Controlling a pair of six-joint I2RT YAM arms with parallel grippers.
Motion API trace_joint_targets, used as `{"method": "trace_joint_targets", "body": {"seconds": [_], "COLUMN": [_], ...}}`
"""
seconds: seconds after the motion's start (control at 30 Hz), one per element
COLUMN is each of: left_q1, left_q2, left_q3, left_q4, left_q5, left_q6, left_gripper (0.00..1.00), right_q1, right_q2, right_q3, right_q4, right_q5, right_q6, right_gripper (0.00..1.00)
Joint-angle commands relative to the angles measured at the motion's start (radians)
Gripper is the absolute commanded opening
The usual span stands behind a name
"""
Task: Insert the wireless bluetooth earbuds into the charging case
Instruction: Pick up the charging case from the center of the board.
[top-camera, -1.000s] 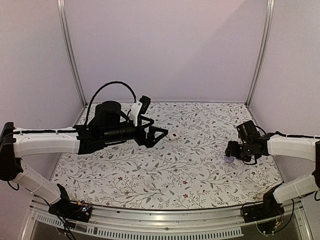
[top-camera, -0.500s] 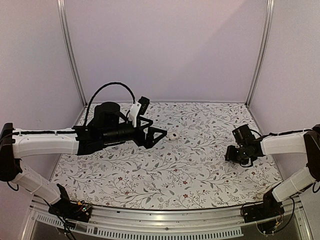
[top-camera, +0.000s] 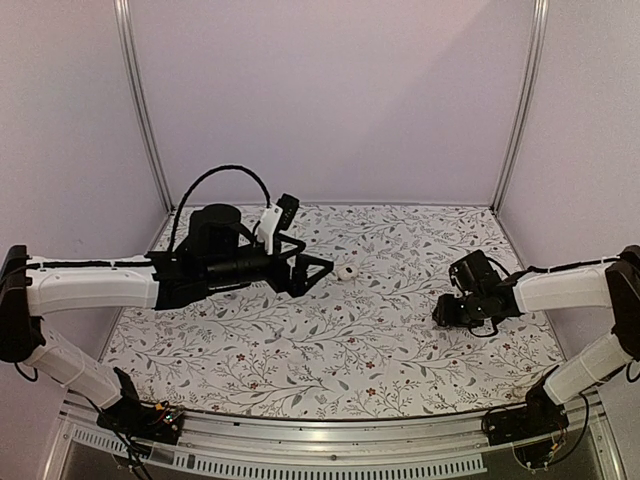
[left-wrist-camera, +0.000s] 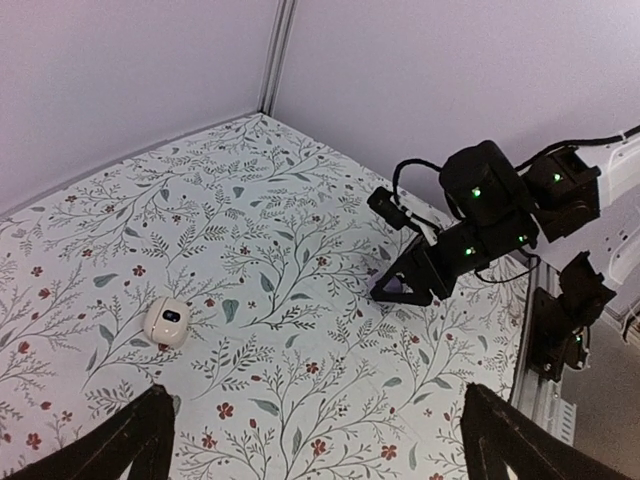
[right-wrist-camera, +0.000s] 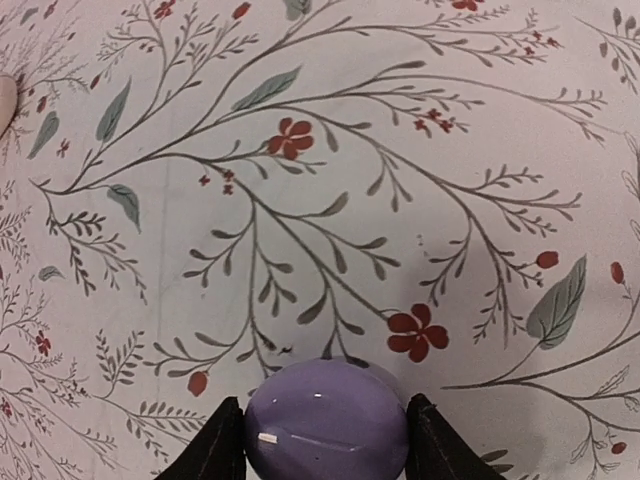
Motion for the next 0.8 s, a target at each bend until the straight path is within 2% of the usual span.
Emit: {"method": "trace_joint_targets", "body": {"seconds": [0.0, 0.1, 0.23, 0.57, 0.77], "left_q1": [0.037, 0.068, 0.111, 0.106, 0.072], "left_q2": [0.041, 0.061, 0.099, 0.21, 0.232], "left_q3": [0.013, 0.018, 0.031, 0.122, 0.16], "left_q4": [-0.023, -0.012, -0.005, -0.026, -0.028], "left_q5": [0.058, 0.131, 0.239, 0.353, 0.376], "left_q6": [-0.056, -0.12, -0.21, -0.271, -0.26], "left_gripper": [1.0, 0.98, 0.91, 0.81, 0.78], "right_q1": [0.104, 0.184, 0.254, 0.383, 0.483], "right_q2": [-0.062, -0.118, -0.204, -0.376, -0.427], "right_q3": [0.051, 0.052, 0.039, -0.049, -0.071], "right_q4": [0.086, 0.157, 0.257, 0.441, 0.475], "right_q5": [-0.014, 0.023, 0.038, -0.041, 0.03], "right_q6": [-0.116, -0.204, -0.31, -0.461, -0.567], "right_gripper": [0.48, 0.47, 0.49, 0.47, 0.48]}}
